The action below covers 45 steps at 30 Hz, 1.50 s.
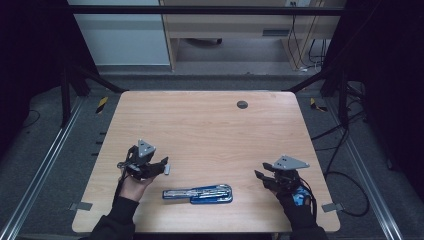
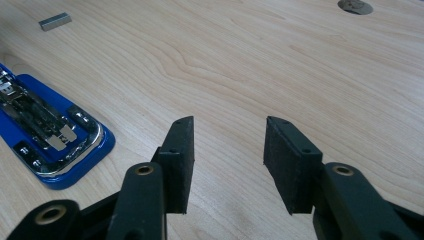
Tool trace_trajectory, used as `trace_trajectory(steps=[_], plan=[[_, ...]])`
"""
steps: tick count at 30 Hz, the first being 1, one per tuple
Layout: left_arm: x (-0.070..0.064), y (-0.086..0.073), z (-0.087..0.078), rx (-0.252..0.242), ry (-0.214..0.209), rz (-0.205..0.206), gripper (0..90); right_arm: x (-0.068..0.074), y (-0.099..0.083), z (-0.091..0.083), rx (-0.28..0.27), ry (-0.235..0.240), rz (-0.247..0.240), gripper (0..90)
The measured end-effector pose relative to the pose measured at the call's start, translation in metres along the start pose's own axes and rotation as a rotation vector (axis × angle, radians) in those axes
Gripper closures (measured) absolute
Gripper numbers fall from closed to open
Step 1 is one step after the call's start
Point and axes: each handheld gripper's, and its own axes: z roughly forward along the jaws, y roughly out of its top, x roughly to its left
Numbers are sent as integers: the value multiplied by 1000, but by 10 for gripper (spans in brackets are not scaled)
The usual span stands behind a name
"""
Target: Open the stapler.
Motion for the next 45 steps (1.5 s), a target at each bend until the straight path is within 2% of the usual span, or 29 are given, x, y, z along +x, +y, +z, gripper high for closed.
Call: trace_trajectory(steps=[11, 17, 25, 32, 45], plan=[[-8, -7, 15, 82, -17, 26, 497, 0, -2, 2, 19, 3, 3, 580], [-7, -10, 22, 108, -38, 5, 551, 0, -3, 4, 27, 4, 3, 588], [-11, -12, 33, 154, -48, 3, 597, -1, -3, 4, 33, 8, 8, 595], [-12, -13, 36, 174, -58, -1, 656, -1, -3, 4, 41, 8, 11, 600], [-12, -14, 38, 196, -74, 14, 741, -1, -3, 5, 44, 10, 9, 607]])
